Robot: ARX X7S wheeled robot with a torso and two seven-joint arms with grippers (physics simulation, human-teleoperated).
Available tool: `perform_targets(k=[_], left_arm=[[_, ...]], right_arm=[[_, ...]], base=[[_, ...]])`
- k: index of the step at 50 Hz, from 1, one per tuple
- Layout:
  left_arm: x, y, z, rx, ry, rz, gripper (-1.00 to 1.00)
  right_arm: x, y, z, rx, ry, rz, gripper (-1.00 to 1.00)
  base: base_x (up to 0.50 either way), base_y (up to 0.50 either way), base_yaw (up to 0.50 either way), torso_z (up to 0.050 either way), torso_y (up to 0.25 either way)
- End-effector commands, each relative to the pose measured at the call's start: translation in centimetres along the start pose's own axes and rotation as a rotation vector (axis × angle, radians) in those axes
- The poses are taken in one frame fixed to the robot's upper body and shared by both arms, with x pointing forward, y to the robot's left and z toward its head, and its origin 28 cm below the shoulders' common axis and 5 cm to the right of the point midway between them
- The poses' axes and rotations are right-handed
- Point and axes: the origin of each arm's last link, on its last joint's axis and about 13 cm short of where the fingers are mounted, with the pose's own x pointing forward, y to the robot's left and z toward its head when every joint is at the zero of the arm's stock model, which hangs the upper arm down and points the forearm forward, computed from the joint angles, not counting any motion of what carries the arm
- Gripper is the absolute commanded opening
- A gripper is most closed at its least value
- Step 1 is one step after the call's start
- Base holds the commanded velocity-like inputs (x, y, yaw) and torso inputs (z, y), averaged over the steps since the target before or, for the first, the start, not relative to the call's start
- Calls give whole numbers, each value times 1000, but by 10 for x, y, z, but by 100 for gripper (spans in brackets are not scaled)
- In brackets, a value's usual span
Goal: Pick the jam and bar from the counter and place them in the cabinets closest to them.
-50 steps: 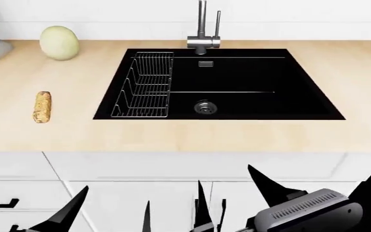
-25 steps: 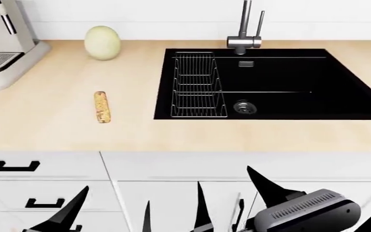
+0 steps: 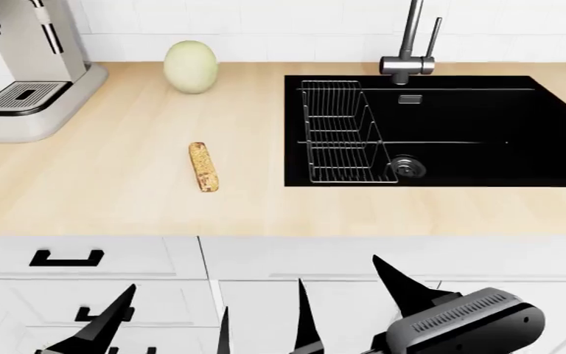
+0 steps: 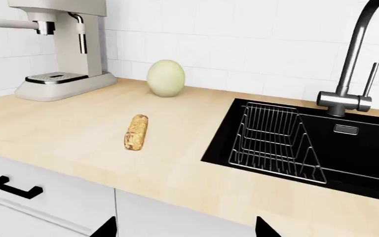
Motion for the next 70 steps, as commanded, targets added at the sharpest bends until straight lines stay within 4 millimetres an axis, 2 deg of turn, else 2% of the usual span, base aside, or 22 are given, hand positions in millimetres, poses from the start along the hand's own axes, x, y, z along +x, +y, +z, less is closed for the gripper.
perform_targets(k=[1,38,57,70], left_arm=[[1,0,1,1,-3,0,100],[-1,2,2,1,-8,8,100],[0,4,1,6,-3,14,100],[3,26,12,67,0,75,100]], right_arm=[[1,-1,1,15,5,19,100],[0,1,2,21,7,20,100],[0,2,2,14,-2,20,100],[3,1,5,22,-2,21,100]], base=[[500,1,0,0,0],[500,1,0,0,1],[0,0,0,0,0],[0,0,0,0,0]])
